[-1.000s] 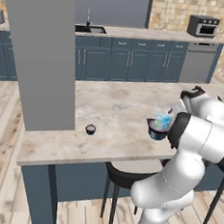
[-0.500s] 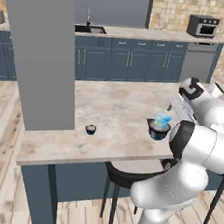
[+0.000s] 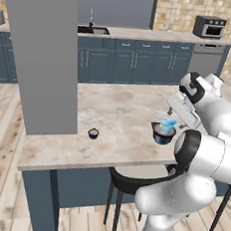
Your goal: Stack the yogurt containers by placing the smaller containers on top of the larger containers.
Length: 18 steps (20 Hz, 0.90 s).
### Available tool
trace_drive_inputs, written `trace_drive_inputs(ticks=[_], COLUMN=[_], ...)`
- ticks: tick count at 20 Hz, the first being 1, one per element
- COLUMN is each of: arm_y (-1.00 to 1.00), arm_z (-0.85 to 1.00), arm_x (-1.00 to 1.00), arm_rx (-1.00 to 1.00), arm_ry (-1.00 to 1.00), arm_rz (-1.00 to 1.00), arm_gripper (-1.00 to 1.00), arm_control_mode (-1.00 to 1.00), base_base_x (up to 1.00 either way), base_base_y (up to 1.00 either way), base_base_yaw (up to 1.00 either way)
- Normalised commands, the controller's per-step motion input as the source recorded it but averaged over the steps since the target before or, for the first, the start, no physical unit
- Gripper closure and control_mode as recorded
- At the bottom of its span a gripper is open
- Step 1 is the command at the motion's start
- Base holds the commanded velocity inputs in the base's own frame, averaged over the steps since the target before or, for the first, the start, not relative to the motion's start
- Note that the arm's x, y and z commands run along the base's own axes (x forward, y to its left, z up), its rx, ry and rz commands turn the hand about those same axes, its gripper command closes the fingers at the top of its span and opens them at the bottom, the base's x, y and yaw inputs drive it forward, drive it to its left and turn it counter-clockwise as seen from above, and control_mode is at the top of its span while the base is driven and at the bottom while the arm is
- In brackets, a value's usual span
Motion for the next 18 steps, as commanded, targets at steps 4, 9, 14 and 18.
trace_drive_inputs(ticks=[4, 9, 14, 18], arm_y=[0.37, 0.37, 0.40, 0.50], arm_z=[0.17, 0.18, 0.11, 0.06], arm_x=[-0.19, -0.15, -0.14, -0.05], arm_rx=[-0.01, -0.01, -0.04, -0.08], arm_ry=[0.21, 0.20, 0.10, 0.03], arm_rz=[0.09, 0.11, 0.13, 0.10], arm_gripper=[-1.00, -1.00, -1.00, -1.00], arm_control_mode=[-1.00, -1.00, -1.00, -1.00], base_base_x=[0.00, 0.00, 0.00, 0.00], base_base_y=[0.00, 0.00, 0.00, 0.00], base_base_yaw=[0.00, 0.00, 0.00, 0.00])
